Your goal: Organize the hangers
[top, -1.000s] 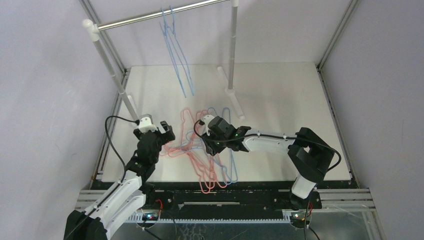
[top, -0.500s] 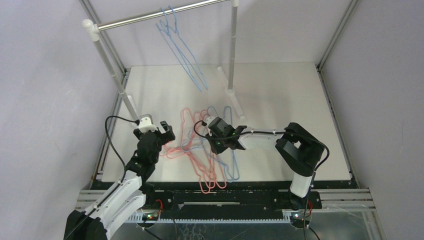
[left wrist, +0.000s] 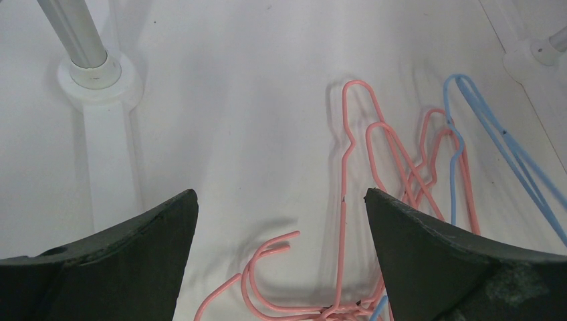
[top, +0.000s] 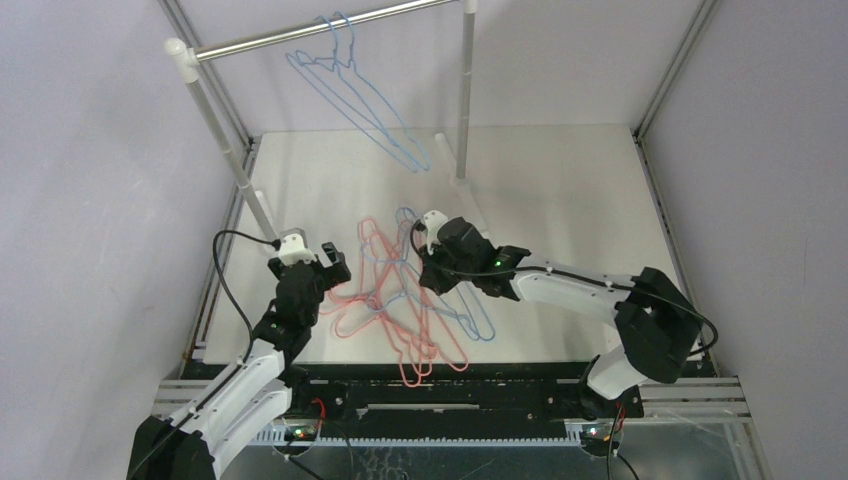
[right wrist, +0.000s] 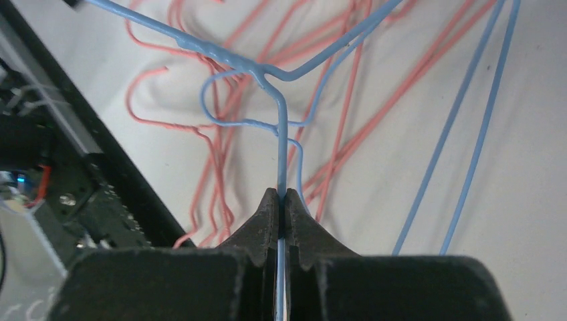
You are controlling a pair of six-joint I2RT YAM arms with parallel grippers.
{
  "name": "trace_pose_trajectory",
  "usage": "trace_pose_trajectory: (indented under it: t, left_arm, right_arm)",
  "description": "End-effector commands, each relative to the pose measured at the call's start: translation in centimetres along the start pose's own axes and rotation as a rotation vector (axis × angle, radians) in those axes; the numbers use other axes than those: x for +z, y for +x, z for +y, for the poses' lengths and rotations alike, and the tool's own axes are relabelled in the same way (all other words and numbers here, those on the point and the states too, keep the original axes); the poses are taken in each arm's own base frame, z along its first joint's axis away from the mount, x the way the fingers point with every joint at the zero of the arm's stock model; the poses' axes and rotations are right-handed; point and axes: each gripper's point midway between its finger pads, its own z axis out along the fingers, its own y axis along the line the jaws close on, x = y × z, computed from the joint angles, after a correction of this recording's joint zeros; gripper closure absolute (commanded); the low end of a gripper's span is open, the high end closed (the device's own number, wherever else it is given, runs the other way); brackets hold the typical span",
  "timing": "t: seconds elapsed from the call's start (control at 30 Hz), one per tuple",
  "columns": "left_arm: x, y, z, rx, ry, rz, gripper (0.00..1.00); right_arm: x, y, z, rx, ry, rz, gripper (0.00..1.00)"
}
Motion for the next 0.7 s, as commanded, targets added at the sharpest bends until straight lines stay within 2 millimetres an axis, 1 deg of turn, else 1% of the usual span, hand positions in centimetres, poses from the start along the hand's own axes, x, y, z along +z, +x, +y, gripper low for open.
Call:
trace_pose_trajectory:
  t: [0.0,0.13,0.27,0.33,0.4,0.47,0.53,0.6,0.67]
  left_arm:
    - [0.1,-0.9,-0.6,-0.02,0.02,-0.038,0.0]
    - [0.1,-1.0,-0.6,-0.021,0.02,-0.04,0.0]
    - [0.1,-1.0,-0.6,-0.021,0.022,-0.041,0.01]
    - [0.1,-1.0,-0.6,-0.021,0.023,-0.041,0.01]
    - [0.1,-1.0,-0.6,-0.022,0.022,-0.041,0.0]
    - [0.0,-1.1,-0.6,-0.023,0.023,-0.044,0.0]
    - [0.0,-1.1,-0.6,-0.024,0.025,-0.046,0.01]
    - [-0.1,-1.1,-0.5,-0.025,0.024,-0.047,0.01]
    - [0.0,-1.1,-0.6,-0.024,0.023,-0.045,0.01]
  right_arm:
    - [-2.5,-4.6,2.1,0.035,-0.125,-0.165,0.97]
    - [-4.5,-6.9,3.3,0.08,-0.226,-0.241,0.96]
    - [-7.8,-9.8,4.5,0.131,-0.339,-0.335,0.97]
    - [-9.4,-11.0,5.0,0.128,-0.349,-0.381,0.97]
    - [-10.3,-11.5,4.9,0.109,-0.309,-0.391,0.96]
    - [-10.5,-11.0,4.4,0.091,-0.276,-0.36,0.97]
    - [-10.8,-10.7,4.6,0.086,-0.292,-0.351,0.96]
    - [-11.2,-10.7,5.7,0.08,-0.353,-0.342,0.96]
    - [-11.7,-11.0,7.4,0.076,-0.442,-0.321,0.96]
